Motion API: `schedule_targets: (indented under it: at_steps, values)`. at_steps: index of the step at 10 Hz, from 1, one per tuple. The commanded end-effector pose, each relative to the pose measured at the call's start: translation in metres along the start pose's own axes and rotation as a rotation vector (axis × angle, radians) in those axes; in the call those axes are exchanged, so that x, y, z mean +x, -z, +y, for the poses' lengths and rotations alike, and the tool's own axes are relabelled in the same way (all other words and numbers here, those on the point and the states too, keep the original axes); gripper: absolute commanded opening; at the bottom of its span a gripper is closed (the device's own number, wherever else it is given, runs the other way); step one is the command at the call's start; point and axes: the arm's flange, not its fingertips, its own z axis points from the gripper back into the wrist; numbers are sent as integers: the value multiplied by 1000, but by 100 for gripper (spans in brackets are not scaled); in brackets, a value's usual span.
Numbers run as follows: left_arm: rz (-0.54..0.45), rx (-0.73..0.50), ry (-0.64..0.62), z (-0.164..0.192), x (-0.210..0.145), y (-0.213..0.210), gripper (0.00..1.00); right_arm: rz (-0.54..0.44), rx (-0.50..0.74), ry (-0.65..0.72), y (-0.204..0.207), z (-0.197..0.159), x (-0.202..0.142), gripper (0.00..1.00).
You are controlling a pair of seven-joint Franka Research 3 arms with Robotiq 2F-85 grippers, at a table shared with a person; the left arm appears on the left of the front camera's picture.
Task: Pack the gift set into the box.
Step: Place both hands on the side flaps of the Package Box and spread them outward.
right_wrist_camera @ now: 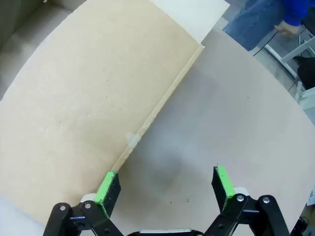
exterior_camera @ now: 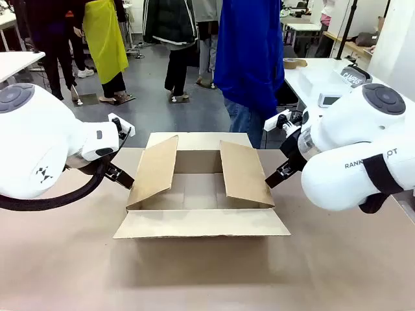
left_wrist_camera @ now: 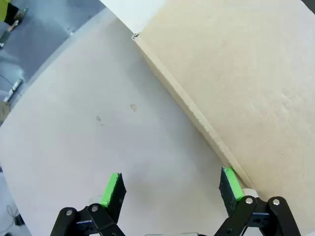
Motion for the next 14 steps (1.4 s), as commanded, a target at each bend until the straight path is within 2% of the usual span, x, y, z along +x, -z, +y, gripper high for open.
schedule_targets:
  at_steps: [1,14]
  values:
    - [-1,0,0,0,0,0,100,0,0,0,0,0,0,100]
    - [-1,0,0,0,0,0,100,0,0,0,0,0,0,100]
